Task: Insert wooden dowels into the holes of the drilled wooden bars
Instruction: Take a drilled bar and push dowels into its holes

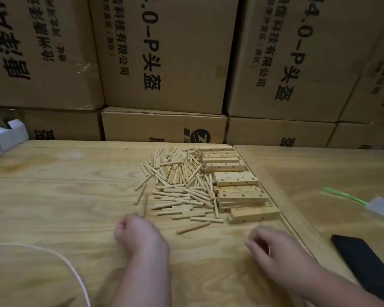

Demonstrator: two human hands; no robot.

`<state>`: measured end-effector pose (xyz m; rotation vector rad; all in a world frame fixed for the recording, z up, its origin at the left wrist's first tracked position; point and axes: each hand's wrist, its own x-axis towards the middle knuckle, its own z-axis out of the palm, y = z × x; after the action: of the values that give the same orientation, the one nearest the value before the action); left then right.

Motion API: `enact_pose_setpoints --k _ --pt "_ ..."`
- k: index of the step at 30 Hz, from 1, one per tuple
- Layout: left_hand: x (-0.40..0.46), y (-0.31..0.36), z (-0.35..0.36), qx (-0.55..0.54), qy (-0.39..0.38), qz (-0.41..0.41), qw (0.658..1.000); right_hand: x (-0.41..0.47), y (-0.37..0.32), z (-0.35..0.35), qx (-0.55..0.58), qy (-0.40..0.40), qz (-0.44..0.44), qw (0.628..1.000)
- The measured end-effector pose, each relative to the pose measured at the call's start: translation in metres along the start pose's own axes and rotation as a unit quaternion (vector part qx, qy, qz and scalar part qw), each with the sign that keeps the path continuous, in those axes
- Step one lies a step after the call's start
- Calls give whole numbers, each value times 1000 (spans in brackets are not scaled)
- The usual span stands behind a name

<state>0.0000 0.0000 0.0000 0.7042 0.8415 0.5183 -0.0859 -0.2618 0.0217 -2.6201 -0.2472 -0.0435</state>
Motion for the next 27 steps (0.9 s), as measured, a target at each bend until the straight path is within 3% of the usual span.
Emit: enact_pose_setpoints --k 3,5,7,8,9,12,13,14,16,21,24,27 --pt "-17 -13 46 -61 23 -13 998 44 12 3 -109 105 21 988" --pt "-38 -23 73 18 11 36 999 63 21 9 -156 125 25 980" --pt "-45 -28 86 181 -65 164 967 70 27 14 -181 112 26 977" --pt "-44 -27 90 272 -130 249 921 73 32 15 -189 102 25 976" --pt "-37 -24 95 348 -211 343 847 74 35 16 -199 94 15 975" --pt "-24 -2 98 486 -415 519 567 75 40 16 -220 98 -13 970" --pt "-22 4 92 488 -459 542 507 74 42 15 -224 95 -16 970" --pt "-20 7 83 481 -489 547 479 73 43 14 -231 91 -21 969" --pt "-12 13 61 438 -525 534 497 69 43 10 -239 87 -34 967" --pt "11 27 20 286 -484 509 652 63 -1 1 -158 180 -72 968" --pt "17 31 9 278 -466 408 734 75 -42 3 -79 194 -109 972" --pt "19 30 1 264 -482 300 780 91 -80 15 58 147 -114 981"
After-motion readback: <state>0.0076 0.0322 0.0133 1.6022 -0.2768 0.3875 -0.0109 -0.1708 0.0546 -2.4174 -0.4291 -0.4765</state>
